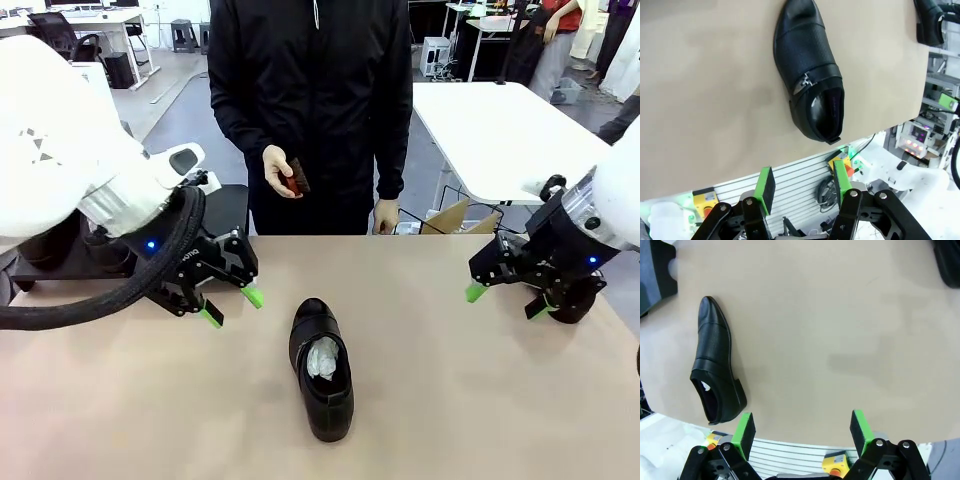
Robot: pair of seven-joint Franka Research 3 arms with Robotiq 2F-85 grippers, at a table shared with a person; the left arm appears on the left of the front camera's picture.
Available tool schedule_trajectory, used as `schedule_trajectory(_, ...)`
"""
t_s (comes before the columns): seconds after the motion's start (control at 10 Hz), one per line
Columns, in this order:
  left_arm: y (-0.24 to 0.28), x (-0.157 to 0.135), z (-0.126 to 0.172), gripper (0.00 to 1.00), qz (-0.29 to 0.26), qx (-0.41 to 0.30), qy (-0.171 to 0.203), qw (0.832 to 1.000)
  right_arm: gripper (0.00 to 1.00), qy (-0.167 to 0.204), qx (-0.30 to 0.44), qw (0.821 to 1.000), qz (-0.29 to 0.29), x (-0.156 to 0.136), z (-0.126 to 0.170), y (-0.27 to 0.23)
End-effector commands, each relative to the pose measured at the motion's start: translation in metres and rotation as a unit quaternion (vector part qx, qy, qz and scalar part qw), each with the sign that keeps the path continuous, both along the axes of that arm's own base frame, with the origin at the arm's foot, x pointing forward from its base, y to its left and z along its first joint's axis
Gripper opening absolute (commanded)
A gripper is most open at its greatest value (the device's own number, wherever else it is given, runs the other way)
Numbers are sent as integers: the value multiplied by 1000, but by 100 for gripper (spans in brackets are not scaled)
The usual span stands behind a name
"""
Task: Organize the shoes by placing them on the stand.
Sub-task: Place the Shoe from the middle of the table onto the Shoes Stand.
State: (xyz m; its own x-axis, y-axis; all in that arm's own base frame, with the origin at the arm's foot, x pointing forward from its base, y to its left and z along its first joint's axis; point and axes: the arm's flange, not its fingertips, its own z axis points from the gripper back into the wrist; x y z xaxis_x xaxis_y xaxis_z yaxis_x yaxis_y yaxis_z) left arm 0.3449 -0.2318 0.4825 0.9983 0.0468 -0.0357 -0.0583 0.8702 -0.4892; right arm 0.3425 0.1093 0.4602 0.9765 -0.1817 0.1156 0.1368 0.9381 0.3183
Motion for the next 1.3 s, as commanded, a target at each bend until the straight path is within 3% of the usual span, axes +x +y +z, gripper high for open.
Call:
schedule_trajectory(0.0,-53,-15,-11,62,-15,44,-21,999,100,1,5,1000,3,0,0,0)
schedule_trajectory(0.3,-128,-20,-21,62,-26,55,-32,998,100,1,5,1000,3,0,0,0)
schedule_trajectory(0.5,-168,-11,-45,62,-17,89,-14,996,100,1,5,1000,3,0,0,0)
schedule_trajectory(0.6,-180,-3,-56,62,24,129,-40,991,100,1,5,1000,3,0,0,0)
schedule_trajectory(0.7,-189,1,-62,62,30,149,-44,987,100,1,5,1000,3,0,0,0)
schedule_trajectory(1.2,-211,15,-89,62,24,171,-46,984,100,1,5,1000,3,0,0,0)
